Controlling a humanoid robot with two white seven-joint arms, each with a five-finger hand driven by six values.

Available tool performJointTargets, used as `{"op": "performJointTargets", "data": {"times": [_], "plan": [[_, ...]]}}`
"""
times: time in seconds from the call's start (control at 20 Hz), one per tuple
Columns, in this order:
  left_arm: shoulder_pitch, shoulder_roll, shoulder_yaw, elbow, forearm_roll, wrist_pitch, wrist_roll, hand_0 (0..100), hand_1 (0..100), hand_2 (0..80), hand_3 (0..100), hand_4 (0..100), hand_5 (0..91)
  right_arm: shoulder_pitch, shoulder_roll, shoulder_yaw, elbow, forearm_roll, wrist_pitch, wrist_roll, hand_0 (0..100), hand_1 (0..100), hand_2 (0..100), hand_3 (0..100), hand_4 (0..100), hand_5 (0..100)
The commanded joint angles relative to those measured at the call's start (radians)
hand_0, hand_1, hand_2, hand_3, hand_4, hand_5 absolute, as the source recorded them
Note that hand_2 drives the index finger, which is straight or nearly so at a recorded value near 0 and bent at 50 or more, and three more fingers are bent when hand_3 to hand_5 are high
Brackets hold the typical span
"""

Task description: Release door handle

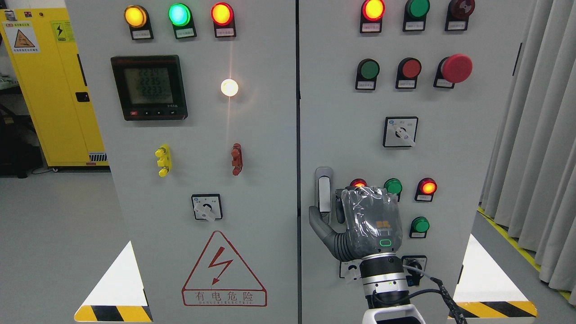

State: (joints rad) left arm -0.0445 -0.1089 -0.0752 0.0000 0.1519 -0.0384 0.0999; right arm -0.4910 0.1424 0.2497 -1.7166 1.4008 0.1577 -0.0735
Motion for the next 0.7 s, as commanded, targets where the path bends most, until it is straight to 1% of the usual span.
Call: {"op": "performJointTargets", "data": {"times": [0.0, 0.65], "plan": [[0.0, 0.0, 0.0, -0.012, 0.0, 0.0, 0.0, 12, 56, 0.0, 0, 0, 0.0, 0.002, 0.0, -0.001, -0.005, 0.0, 0.0, -0.006, 47, 39, 95, 100, 100, 100], [0.0, 0.0, 0.0, -0.012, 0.0, 0.0, 0.0, 12, 56, 0.0, 0, 0, 0.0, 0.006, 0.0, -0.001, -0.005, 0.004, 0.003, -0.006, 50, 40, 95, 100, 100, 100]]}}
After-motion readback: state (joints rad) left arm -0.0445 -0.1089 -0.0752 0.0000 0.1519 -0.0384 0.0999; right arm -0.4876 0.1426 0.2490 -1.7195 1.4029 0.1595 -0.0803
